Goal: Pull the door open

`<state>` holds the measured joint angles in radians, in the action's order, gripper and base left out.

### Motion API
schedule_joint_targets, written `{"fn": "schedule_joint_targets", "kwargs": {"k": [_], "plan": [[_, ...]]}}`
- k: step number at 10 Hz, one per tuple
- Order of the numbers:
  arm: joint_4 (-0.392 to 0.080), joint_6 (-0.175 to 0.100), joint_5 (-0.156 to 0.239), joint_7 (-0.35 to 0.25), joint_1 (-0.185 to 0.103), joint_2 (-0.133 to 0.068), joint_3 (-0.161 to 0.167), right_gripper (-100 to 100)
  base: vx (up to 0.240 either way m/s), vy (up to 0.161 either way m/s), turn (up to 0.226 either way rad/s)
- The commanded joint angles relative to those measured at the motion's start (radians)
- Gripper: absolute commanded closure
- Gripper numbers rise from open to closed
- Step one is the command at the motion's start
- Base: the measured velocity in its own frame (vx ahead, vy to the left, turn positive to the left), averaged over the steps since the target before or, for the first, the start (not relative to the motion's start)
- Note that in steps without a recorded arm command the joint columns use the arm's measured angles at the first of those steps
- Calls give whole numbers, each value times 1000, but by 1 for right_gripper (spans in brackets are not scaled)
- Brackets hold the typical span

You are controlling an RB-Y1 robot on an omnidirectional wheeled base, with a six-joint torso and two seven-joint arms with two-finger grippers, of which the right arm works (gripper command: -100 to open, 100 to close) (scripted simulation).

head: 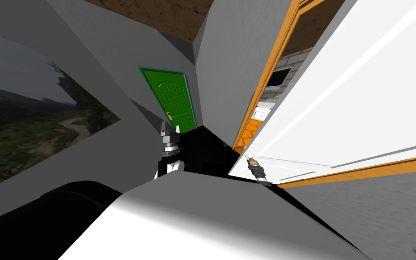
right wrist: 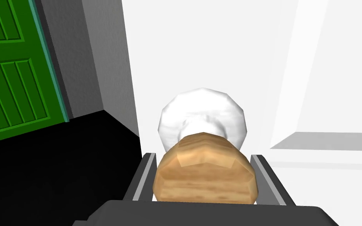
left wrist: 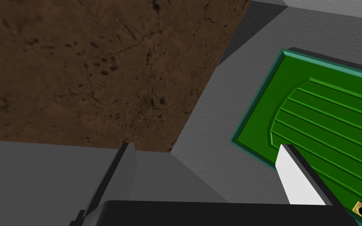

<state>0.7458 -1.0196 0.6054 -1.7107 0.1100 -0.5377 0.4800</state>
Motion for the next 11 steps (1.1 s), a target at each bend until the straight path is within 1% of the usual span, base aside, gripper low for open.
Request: {"fn": "schedule_joint_targets", "kwargs": {"k": [1, 6, 8, 9, 10, 11], "plan": [[-5, -22, -5, -14, 9, -11, 12, 100, -128, -25, 135], [-25, -105, -25, -65, 41, -50, 56, 100, -210, -83, 144], [-33, -138, -33, -85, 54, -66, 73, 100, -212, -39, 118], [-35, -145, -35, -89, 56, -69, 77, 100, -195, -31, 81], [-31, -133, -34, -83, 55, -66, 75, 100, -77, -13, 5], [-43, -149, -38, -93, 59, -68, 83, 100, -124, -23, 115]]}}
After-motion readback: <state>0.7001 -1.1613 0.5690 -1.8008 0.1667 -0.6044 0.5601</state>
